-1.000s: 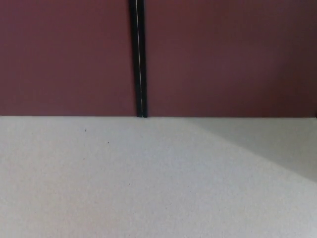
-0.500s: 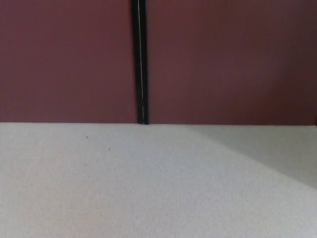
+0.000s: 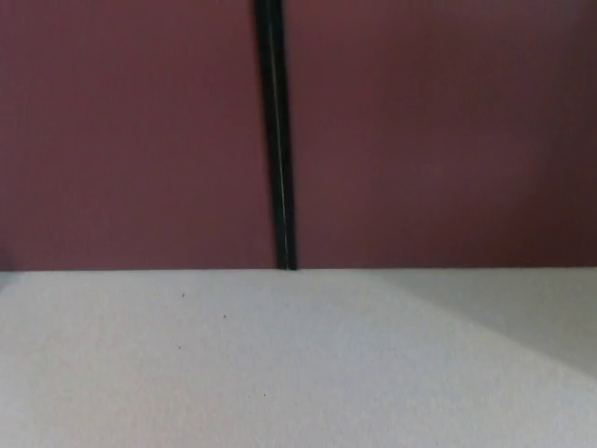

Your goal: The robot walks towards the door handle and put its right hand on it and twist the handle

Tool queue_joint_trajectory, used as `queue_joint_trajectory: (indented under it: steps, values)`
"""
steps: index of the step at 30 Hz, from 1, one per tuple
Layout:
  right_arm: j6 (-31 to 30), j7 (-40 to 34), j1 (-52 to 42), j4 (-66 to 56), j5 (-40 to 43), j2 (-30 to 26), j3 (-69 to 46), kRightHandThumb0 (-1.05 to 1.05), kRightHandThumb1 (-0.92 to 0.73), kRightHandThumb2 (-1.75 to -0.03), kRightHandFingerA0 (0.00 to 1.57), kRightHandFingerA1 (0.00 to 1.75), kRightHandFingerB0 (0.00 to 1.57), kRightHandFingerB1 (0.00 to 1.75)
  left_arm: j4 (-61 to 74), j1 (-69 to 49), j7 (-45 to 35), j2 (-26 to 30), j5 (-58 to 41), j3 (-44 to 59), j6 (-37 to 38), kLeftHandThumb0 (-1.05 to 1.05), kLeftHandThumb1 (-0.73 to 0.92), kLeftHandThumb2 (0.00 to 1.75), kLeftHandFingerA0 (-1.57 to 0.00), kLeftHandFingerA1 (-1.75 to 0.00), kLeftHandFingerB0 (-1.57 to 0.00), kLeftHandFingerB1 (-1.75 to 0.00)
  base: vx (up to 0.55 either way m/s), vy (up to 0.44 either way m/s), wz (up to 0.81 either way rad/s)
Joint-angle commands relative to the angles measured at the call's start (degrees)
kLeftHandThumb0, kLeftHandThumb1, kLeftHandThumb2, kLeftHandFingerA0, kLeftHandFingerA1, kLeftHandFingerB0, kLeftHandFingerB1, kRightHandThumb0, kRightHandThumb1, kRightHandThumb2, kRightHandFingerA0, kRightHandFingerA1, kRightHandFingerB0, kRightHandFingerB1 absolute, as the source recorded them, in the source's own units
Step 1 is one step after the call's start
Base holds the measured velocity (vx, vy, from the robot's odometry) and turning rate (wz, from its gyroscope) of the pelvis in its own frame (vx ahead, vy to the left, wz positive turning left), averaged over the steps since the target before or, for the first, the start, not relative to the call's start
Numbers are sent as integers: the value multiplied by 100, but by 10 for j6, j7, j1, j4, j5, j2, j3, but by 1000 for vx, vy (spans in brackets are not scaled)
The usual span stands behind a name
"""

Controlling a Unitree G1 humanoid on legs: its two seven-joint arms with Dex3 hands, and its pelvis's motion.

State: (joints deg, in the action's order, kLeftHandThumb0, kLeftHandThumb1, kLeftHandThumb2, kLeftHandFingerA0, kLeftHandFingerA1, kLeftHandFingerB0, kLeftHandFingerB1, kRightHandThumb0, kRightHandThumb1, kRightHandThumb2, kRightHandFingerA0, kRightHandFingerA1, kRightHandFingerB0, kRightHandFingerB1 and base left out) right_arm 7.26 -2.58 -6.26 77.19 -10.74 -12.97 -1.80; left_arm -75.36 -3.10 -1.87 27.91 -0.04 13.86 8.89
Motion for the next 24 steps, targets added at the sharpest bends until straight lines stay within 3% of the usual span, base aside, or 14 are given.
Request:
queue_joint_trajectory:
  steps: [1, 4, 16, 17, 24]
  values:
    - [7, 0, 6, -1, -4, 3, 7, -35, -57, -72, 65, 53, 46, 45, -2, 2, -7, 8, 5, -3, 6, -15, 64, 59, -64, -50, -48, -41, 258, 426, 17]
    - [5, 3, 9, -1, 0, 4, 5, -35, -57, -72, 65, 53, 45, 45, 0, 3, -5, 7, 3, -3, 9, -15, 64, 59, -64, -50, -48, -41, 302, -253, 8]
    - [3, 5, 16, -2, -3, 2, 17, -35, -57, -72, 65, 53, 42, 44, -2, 6, -14, 10, 3, -8, 11, -17, 63, 58, -67, -51, -49, -41, 281, 45, 7]
    - [1, 4, 17, -1, -5, 3, 19, -25, -67, -60, 68, 45, 46, 37, -3, 7, -12, 8, 5, -10, 10, -17, 63, 58, -67, -51, -49, -41, 330, -116, 18]
    - [-2, 2, 25, 1, -11, 2, 26, -25, -66, -60, 69, 46, 47, 37, 0, 5, -11, 9, 14, -23, 21, -16, 63, 58, -71, -56, -50, -42, 364, -193, 12]
